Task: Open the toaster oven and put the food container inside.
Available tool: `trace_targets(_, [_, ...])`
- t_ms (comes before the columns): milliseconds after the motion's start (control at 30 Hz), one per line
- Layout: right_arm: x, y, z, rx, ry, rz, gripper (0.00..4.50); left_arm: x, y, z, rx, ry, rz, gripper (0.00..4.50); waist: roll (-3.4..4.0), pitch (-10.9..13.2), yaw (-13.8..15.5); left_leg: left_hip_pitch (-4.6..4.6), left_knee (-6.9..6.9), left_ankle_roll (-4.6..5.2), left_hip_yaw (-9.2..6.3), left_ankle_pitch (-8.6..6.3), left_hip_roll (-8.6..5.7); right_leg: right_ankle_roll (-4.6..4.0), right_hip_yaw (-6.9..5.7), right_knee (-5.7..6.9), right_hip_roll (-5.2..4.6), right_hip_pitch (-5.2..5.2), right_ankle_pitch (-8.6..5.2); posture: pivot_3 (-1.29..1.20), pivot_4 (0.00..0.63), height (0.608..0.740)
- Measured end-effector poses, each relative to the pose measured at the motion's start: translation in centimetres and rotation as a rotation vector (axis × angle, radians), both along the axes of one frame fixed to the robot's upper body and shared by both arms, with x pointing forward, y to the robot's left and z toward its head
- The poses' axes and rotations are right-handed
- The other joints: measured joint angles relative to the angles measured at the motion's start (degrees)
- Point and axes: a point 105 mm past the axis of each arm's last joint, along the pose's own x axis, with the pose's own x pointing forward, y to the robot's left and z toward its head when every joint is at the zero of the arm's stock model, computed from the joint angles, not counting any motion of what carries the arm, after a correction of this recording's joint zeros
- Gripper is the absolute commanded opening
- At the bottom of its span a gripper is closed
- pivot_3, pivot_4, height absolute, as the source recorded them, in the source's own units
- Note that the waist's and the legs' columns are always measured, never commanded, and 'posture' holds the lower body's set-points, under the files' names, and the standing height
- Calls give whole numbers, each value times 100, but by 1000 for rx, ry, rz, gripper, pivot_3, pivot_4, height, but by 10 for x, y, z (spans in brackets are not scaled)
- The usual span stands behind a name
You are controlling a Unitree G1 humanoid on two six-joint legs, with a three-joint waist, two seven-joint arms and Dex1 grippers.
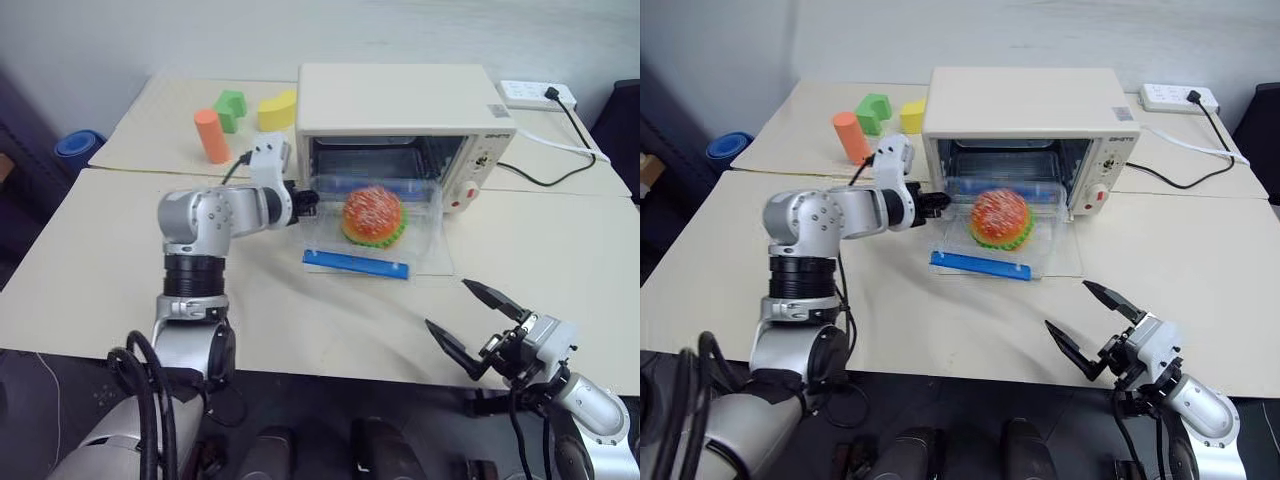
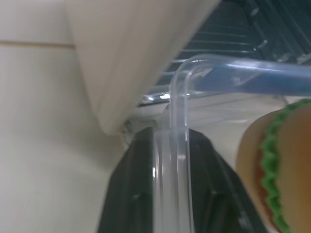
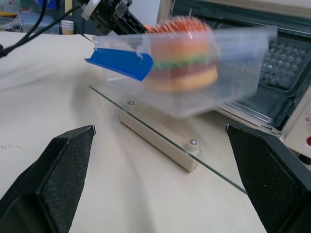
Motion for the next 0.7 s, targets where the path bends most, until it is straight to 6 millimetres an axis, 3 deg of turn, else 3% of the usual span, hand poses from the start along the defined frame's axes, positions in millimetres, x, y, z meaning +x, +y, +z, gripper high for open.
trace_targets(200, [3,-2,1,14,19,-28,4500,0,2,9,-37,-26,-7,3807,0,0,-27,2,-3,-2,2,0,7,1,0,2,7,-2,0,0,150,740])
trace_targets(300, [4,0,8,37,24,-15,4500,-3,14,24,-50,-111,-36,3807,1,0,-67,5,-5,-6,6,0,12,0,4,5,12,-3,0,0,150,740])
trace_targets(367, [3,1,14,36,43,7,4500,-9,38,30,-21,-196,-58,3807,3,-2,-116,9,-9,-11,6,2,18,0,5,6,17,-3,0,0,150,740])
trace_targets(467, [0,1,10,8,118,34,3874,-24,67,19,34,-237,-136,3201,5,-2,-148,9,-10,-11,4,2,19,-1,8,2,18,-2,0,0,150,740])
trace_targets(567, [-3,2,4,-30,205,75,2962,-47,90,0,117,-265,-282,2357,7,-3,-162,11,-17,-11,6,2,23,-7,9,-6,18,-2,-4,0,150,740])
trace_targets(633, [-2,8,1,-56,261,115,2196,-67,93,-18,163,-318,-465,1696,9,-4,-147,14,-16,-10,6,2,23,-11,8,-12,12,4,-5,0,150,740])
trace_targets(700, [3,15,1,-73,293,153,1475,-87,78,-36,126,-369,-649,1057,9,-3,-94,6,-8,-3,-5,2,20,-12,1,-20,2,12,-5,0,150,740])
